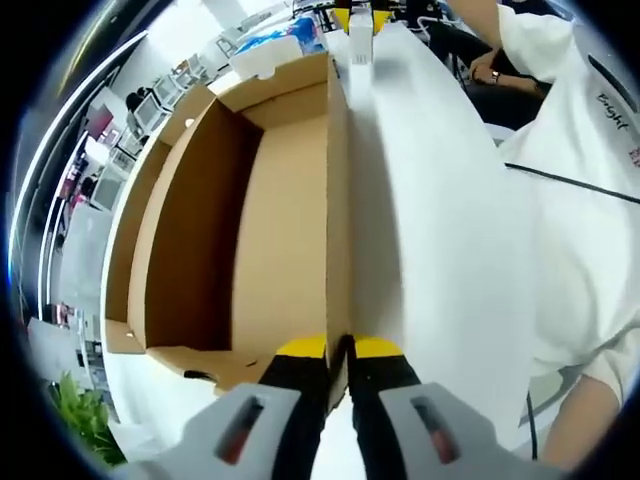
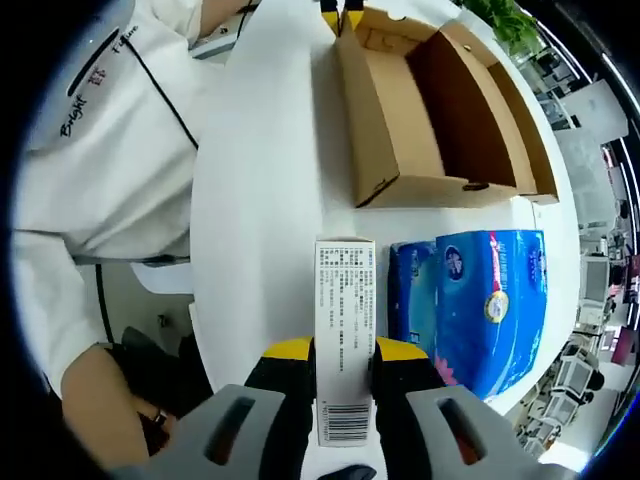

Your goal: Operate the shoe box by opening the lid, removing the specified soft item, and placing it in the target area until the item is outside and the box remains undamaged.

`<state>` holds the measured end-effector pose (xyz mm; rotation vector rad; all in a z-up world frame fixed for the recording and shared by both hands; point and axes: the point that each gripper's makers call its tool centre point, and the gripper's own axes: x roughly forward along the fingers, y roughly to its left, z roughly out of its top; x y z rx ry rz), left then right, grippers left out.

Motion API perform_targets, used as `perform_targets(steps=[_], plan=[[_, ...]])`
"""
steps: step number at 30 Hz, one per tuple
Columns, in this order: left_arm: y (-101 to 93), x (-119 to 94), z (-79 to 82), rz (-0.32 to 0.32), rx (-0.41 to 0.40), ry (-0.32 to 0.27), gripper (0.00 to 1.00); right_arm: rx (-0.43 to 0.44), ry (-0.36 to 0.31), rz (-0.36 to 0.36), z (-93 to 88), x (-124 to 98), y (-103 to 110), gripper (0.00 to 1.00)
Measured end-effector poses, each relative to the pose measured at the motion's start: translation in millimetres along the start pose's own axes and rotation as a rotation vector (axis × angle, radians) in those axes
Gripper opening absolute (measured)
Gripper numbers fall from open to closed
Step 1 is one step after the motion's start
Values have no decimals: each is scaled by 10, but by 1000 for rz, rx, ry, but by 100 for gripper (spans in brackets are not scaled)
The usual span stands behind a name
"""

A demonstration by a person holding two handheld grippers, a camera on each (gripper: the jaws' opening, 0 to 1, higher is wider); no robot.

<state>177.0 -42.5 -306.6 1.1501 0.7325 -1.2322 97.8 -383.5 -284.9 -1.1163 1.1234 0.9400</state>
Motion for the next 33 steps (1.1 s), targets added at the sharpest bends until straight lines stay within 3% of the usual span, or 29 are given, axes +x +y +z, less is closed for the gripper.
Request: perform_targets(steps=[2, 5, 8, 11, 13, 16, 24, 29, 31, 33], plan=[[1, 0, 0, -1, -6, 0, 5, -58, -7, -1, -4, 26, 3, 20], [6, 1, -1, -3, -24, 2, 5, -44, -14, -13, -31, 38, -54, 20], [6, 1, -4, 0, -27, 2, 5, -82, 2, -40, -71, 67, -118, 20], [7, 1, -5, 1, -28, 3, 6, -55, -21, -6, -25, 113, -69, 20], [6, 0, -8, 1, -29, 5, 6, -121, -24, -7, -1, 127, -61, 20], [-9, -2, -12, -4, 28, -1, 5, -94, -47, -18, 28, 142, -88, 20], [-1, -5, -12, 3, 4, 0, 6, -80, -13, 2, -79, 229, -107, 20], [3, -7, -15, 3, 21, 1, 6, -88, -29, -13, -40, 248, -121, 20], [-14, -8, -13, 2, 62, -8, 6, -96, -29, 2, -26, 258, -96, 20], [-6, -7, -11, 3, 36, -7, 6, -82, -25, 33, -17, 264, -69, 20]])
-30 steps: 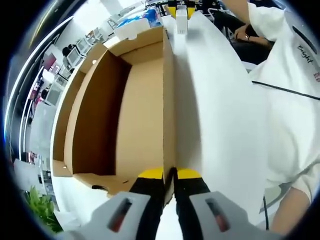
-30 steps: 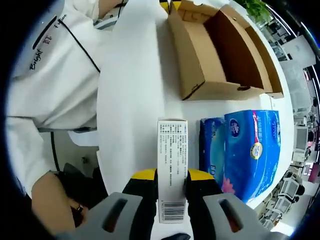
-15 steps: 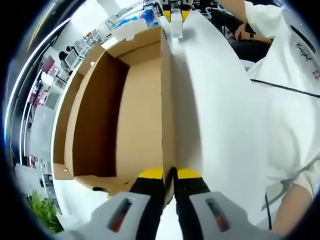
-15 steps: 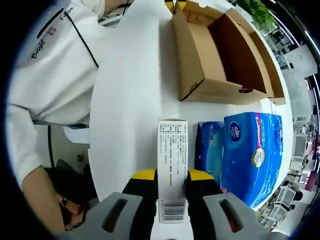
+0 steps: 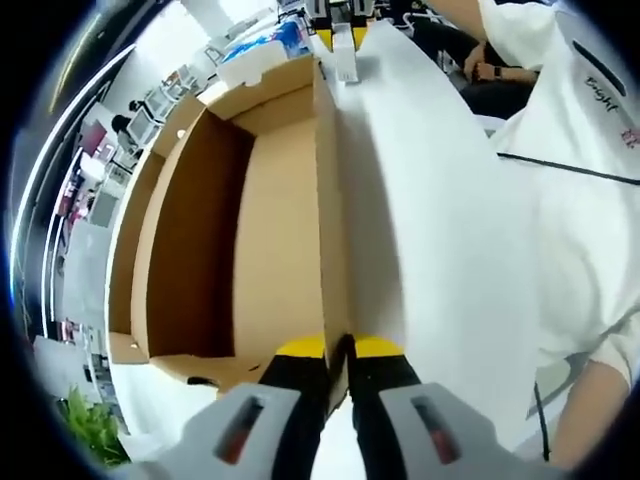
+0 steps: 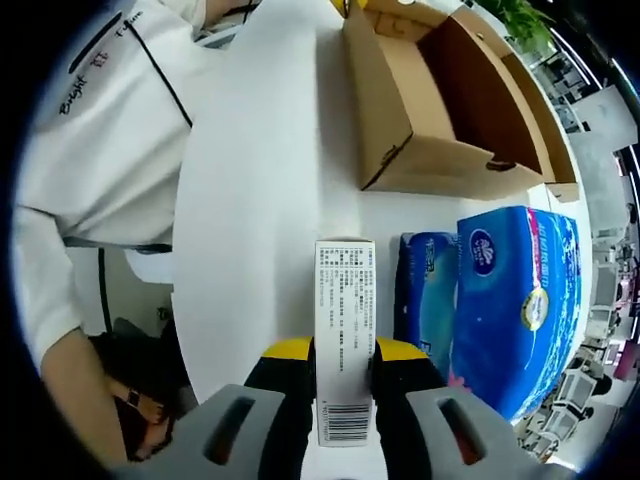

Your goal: Operate the shoe box by opening the lid, removing the specified soft item, and placing it in the target area until the item is outside and the box remains undamaged.

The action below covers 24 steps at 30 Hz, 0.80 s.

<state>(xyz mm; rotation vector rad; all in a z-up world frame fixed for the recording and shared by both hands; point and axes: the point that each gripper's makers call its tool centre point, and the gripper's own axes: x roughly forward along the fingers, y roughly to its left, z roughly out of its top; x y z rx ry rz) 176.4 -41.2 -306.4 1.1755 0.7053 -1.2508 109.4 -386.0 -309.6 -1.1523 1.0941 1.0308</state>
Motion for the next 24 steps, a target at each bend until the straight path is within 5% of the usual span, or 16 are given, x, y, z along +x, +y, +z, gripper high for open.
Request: perform_targets(steps=[24], plan=[[3, 5, 6, 2, -16, 0, 5, -26, -20, -60, 34, -2, -125, 20]])
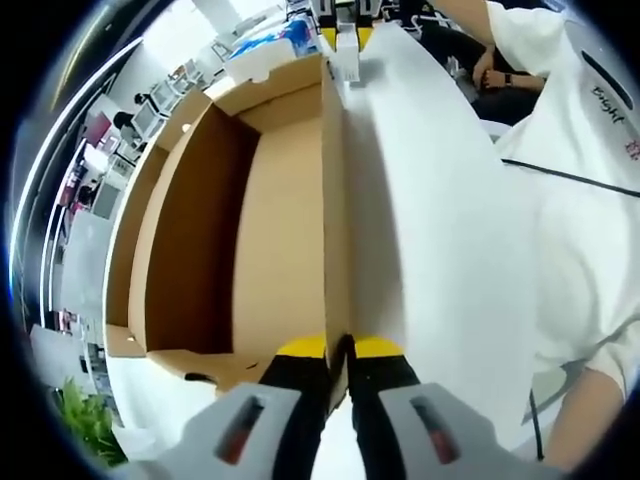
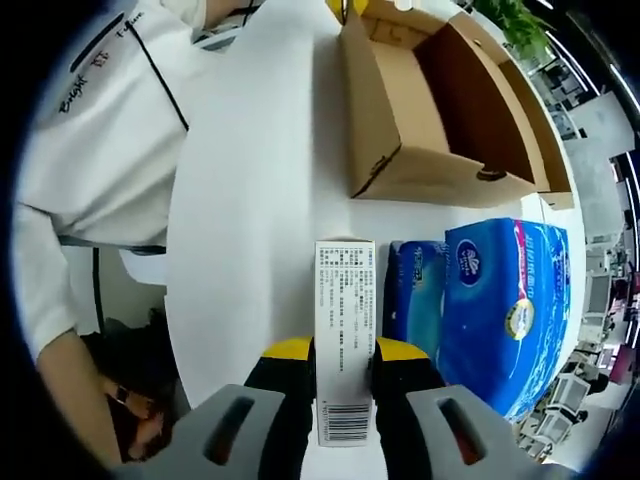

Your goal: Operate the shoe box by opening the lid, removing the specified soft item, and placing it in the target area until the item is outside and the box remains undamaged.

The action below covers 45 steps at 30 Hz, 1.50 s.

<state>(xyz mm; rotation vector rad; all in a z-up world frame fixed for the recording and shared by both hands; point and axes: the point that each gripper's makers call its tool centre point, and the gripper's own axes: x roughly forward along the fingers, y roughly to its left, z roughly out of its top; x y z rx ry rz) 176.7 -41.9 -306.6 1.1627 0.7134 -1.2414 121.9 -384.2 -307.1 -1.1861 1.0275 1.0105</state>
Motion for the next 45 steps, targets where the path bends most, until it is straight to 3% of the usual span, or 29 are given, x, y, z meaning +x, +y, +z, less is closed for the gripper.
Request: perform_targets(steps=[6, 31, 45], plan=[[-1, 1, 1, -13, -17, 2, 4, 33, -17, -2, 24, 25, -6, 20], [4, 7, -4, -20, -31, 8, 5, -17, 25, -10, -18, 98, -44, 22], [4, 7, -2, -13, -30, 9, 5, -16, -1, -104, 1, -113, -107, 20]])
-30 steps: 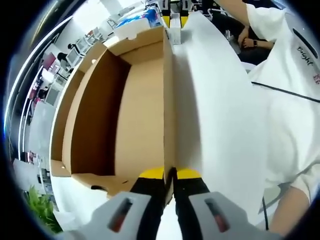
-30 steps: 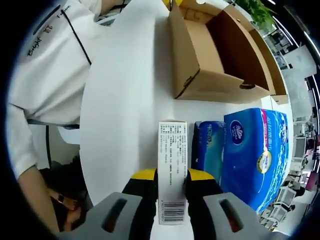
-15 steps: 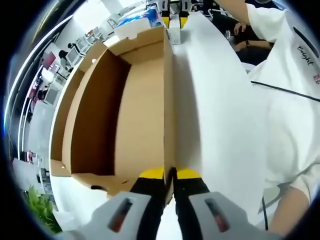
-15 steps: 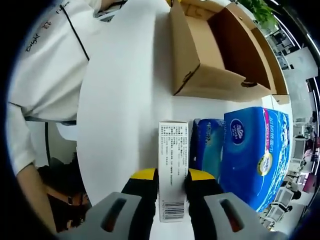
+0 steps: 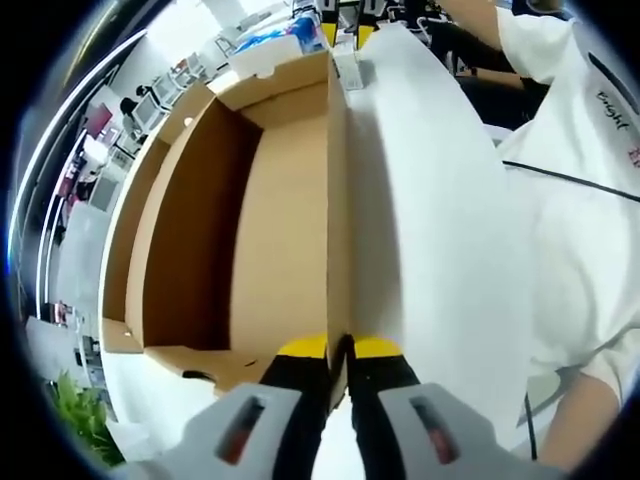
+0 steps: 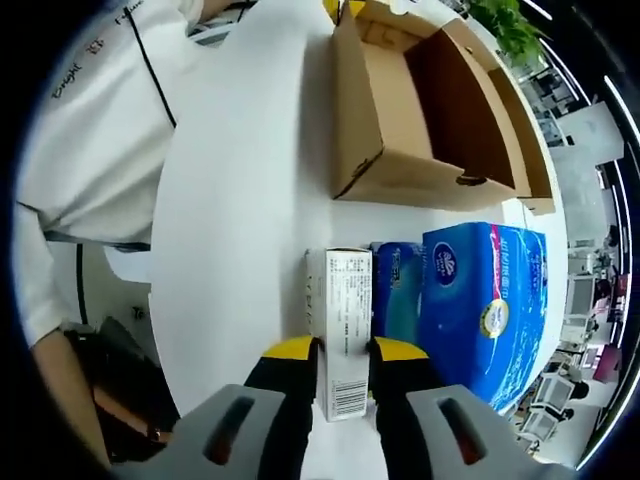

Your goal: Operate the shoe box by opening the lid, removing the specified soft item, and placing it in the target area until the item is outside and the box remains undamaged.

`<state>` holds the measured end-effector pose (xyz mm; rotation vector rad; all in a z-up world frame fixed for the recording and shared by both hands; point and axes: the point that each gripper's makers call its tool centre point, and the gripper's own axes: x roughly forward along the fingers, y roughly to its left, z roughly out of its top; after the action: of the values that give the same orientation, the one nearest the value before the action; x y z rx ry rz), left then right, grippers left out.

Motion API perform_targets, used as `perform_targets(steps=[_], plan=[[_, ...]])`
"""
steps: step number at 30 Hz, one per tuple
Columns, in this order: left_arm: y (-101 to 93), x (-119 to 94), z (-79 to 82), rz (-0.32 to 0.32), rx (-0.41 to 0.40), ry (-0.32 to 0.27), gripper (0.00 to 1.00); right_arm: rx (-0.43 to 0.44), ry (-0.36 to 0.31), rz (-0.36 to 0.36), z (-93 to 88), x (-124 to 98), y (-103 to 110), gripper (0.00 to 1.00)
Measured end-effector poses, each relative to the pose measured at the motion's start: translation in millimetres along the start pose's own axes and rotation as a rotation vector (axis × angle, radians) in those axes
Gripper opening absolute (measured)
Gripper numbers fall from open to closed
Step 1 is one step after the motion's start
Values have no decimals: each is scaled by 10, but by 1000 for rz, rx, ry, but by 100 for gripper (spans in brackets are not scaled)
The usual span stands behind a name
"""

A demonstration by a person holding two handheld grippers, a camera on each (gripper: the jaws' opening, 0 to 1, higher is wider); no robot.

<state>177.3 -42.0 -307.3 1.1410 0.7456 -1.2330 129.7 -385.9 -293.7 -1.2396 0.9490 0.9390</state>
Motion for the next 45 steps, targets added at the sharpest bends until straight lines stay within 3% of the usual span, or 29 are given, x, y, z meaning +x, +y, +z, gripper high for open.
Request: perform_targets(steps=[9, 17, 20, 28, 35, 38, 43, 45], plan=[[1, -5, 2, 4, -1, 1, 5, 16, -14, -81, 10, -12, 9, 19], [4, -6, 4, 11, 5, 1, 6, -8, -27, -172, -23, 16, -47, 19], [5, -5, 4, 14, 2, 1, 6, -57, -25, -203, -35, 25, -52, 20], [10, -4, 1, 13, 1, 4, 6, -18, -93, -271, -37, 29, -56, 21], [10, -8, -2, 15, 3, 3, 6, -123, -135, -351, -12, 16, -13, 21], [6, -9, -4, 15, 5, 2, 6, -112, -149, -379, -39, 27, -11, 21], [2, -9, -5, 13, 2, 0, 6, -81, -128, -430, -41, -30, -34, 21], [0, -9, -4, 13, 2, 0, 6, -46, -92, -458, -123, -101, -47, 22]])
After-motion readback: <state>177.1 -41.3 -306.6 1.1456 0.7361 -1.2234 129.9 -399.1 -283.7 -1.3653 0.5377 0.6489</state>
